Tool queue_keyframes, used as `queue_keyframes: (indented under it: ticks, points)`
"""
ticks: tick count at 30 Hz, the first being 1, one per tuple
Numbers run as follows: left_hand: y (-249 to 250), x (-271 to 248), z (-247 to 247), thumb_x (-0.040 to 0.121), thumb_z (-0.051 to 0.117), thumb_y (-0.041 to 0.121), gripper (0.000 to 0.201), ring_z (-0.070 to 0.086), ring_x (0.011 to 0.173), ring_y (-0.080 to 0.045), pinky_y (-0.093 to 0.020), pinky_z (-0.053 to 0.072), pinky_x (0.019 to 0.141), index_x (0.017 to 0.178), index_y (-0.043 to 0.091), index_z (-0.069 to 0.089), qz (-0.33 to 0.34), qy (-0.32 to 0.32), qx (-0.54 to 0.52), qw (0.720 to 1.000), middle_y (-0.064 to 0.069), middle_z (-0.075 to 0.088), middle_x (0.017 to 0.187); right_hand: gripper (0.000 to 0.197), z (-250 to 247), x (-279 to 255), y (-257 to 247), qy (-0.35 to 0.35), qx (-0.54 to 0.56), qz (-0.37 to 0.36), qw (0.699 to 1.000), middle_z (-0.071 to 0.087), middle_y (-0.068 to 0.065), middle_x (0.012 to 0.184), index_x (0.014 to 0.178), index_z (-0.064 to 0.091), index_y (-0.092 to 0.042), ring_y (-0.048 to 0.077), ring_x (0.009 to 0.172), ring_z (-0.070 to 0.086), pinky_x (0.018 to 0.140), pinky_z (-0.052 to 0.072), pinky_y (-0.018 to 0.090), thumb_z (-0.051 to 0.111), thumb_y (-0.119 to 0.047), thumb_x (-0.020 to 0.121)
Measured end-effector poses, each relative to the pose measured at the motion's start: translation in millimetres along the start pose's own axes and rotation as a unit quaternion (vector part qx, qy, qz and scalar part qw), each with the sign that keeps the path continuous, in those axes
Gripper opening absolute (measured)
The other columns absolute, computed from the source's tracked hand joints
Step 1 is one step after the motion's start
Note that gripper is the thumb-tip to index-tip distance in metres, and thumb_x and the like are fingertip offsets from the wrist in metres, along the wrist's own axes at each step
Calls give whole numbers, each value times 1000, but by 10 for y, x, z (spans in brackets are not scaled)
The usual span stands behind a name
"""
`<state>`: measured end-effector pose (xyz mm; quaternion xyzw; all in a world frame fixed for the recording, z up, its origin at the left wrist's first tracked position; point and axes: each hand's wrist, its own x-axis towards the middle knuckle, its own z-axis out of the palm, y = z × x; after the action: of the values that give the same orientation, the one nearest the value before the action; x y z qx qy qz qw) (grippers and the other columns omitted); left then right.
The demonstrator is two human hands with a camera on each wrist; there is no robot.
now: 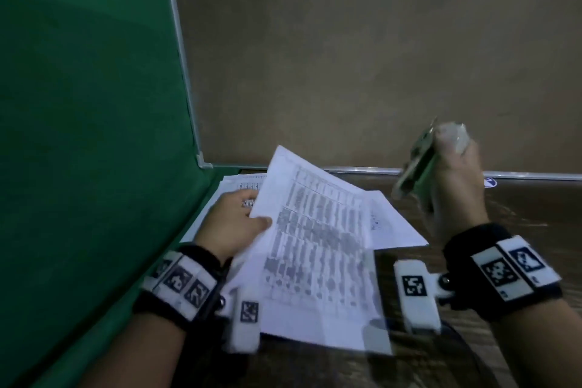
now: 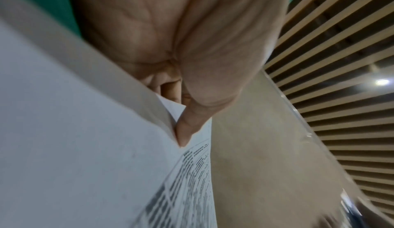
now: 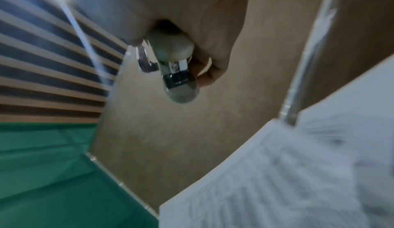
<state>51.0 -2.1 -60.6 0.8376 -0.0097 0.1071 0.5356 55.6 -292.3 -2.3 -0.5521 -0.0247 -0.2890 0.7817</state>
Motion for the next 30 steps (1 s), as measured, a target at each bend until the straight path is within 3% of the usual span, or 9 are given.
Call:
queue_keyframes:
  ticks: [3, 5, 7, 9, 11, 16, 20, 25, 30]
  points:
    - [-80, 385, -311, 88, 78, 9, 48, 72, 106, -34, -44, 57, 98, 133, 15, 62, -60, 16, 103, 993, -16, 74, 120, 30, -384, 39, 259, -25, -97, 132, 986, 64, 6, 94, 125, 57, -14, 22, 69, 58, 50, 50, 27, 56, -37, 105]
    - [-94, 528, -478, 90, 79, 24, 82, 55, 136, -33, -41, 43, 113, 159, 14, 35, -97, -9, 196, 976, -15, 52, 153, 33, -630, 71, 361, -25, -158, 171, 972, 67, 12, 98, 126, 58, -12, 22, 66, 62, 52, 50, 28, 56, -37, 105]
    - [-68, 547, -549, 91, 77, 39, 95, 38, 150, -29, -38, 34, 118, 164, 15, 21, -97, -50, 302, 947, -8, 31, 168, 38, -818, 129, 449, -21, -183, 214, 959, 70, 18, 94, 123, 59, -8, 23, 61, 70, 56, 56, 29, 60, -38, 102]
    - [-7, 473, -488, 90, 75, 48, 81, 44, 145, -26, -32, 37, 112, 158, 20, 38, -79, -96, 378, 917, -5, 38, 164, 43, -954, 157, 520, -19, -131, 281, 951, 67, 24, 80, 115, 61, -1, 34, 71, 74, 75, 63, 52, 67, -38, 95]
    - [77, 362, -335, 90, 73, 54, 64, 52, 137, -21, -27, 40, 105, 146, 29, 54, -47, -164, 434, 885, 0, 48, 156, 42, -1042, 156, 556, -17, -90, 332, 939, 64, 24, 74, 108, 62, -2, 47, 83, 70, 81, 52, 67, 72, -39, 90]
    - [165, 306, 112, 98, 52, 66, 78, 26, 156, -20, -32, 22, 123, 163, 31, 27, -50, -310, 512, 800, 4, 23, 171, 32, -1095, 184, 588, -17, -49, 342, 938, 62, 18, 67, 99, 60, -2, 34, 57, 66, 63, 59, 46, 65, -34, 99]
    - [172, 468, 194, 102, 37, 69, 82, 16, 159, -22, -36, 17, 125, 166, 28, 7, -93, -328, 568, 749, 1, 11, 174, 37, -1161, 243, 640, -18, -18, 357, 934, 61, 18, 72, 103, 58, -1, 33, 63, 64, 62, 58, 42, 65, -37, 98]
    - [232, 584, 242, 107, 43, 52, 73, 19, 158, -24, -33, 21, 124, 166, 28, 7, -68, -298, 563, 768, -3, 13, 174, 41, -1282, 339, 719, -24, 21, 385, 923, 60, 17, 78, 103, 59, -5, 30, 67, 63, 56, 58, 37, 66, -45, 96]
    - [572, 524, 797, 107, 42, 52, 60, 30, 154, -24, -35, 24, 123, 161, 27, 33, 54, -271, 546, 791, -2, 30, 169, 37, -1372, 427, 761, 5, 70, 372, 925, 56, 11, 77, 98, 58, -9, 27, 67, 59, 58, 58, 34, 61, -46, 98]
